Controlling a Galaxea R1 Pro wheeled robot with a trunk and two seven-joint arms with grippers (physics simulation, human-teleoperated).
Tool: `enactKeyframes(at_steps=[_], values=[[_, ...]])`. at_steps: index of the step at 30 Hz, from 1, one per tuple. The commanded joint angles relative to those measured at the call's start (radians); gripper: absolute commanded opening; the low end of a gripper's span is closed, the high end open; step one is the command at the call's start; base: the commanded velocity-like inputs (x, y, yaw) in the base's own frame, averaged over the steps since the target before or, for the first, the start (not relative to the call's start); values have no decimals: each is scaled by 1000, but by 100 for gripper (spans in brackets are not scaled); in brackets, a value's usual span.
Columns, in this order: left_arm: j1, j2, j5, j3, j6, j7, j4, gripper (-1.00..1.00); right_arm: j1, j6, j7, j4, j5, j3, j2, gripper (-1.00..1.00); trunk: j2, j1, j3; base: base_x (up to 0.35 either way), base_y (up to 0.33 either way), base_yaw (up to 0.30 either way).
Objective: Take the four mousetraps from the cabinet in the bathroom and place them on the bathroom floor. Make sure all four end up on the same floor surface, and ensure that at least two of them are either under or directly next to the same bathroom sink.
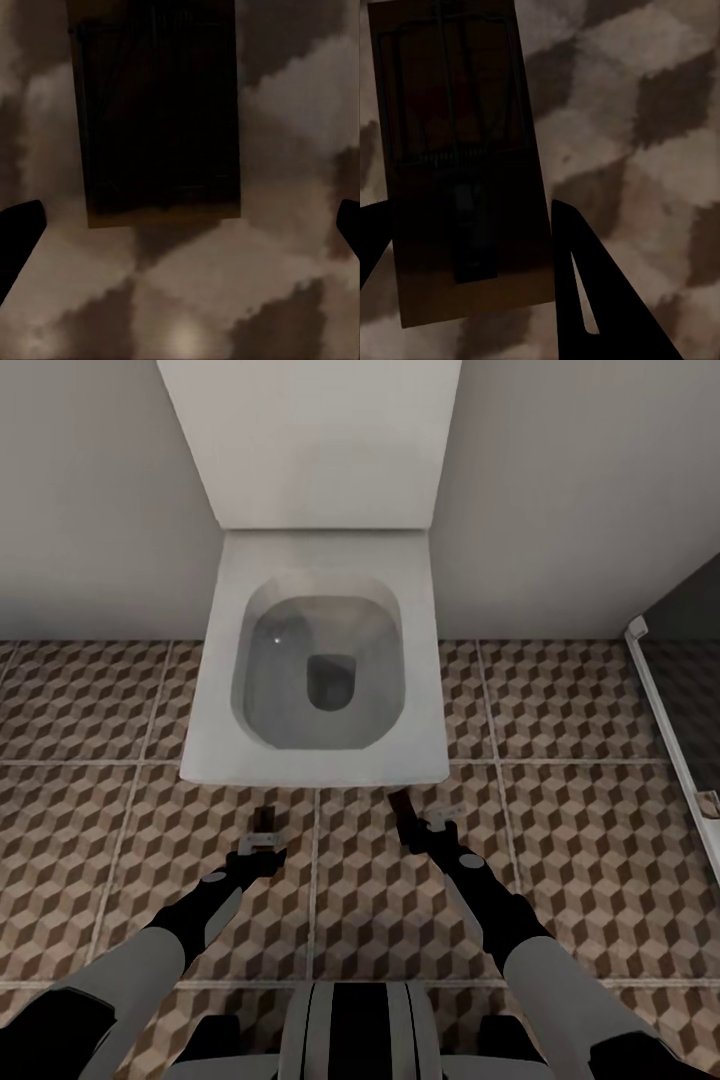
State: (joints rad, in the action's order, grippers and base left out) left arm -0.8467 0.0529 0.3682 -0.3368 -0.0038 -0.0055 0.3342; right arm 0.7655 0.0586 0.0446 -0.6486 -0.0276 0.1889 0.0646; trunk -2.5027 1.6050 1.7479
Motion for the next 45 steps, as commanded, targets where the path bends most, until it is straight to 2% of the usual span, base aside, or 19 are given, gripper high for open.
enactKeyframes(at_steps=[1,15,45], values=[[0,1,18,-8,2,-9,-1,100,0,6,3,-2,-6,0,0,-100,0,0,2,0,0,0],[0,1,18,-8,2,-9,-1,100,0,4,3,-2,-5,0,-2,-100,0,0,22,0,0,0],[0,2,18,-6,2,-9,0,100,0,1,4,-3,-5,0,-2,-100,0,0,23,0,0,0]])
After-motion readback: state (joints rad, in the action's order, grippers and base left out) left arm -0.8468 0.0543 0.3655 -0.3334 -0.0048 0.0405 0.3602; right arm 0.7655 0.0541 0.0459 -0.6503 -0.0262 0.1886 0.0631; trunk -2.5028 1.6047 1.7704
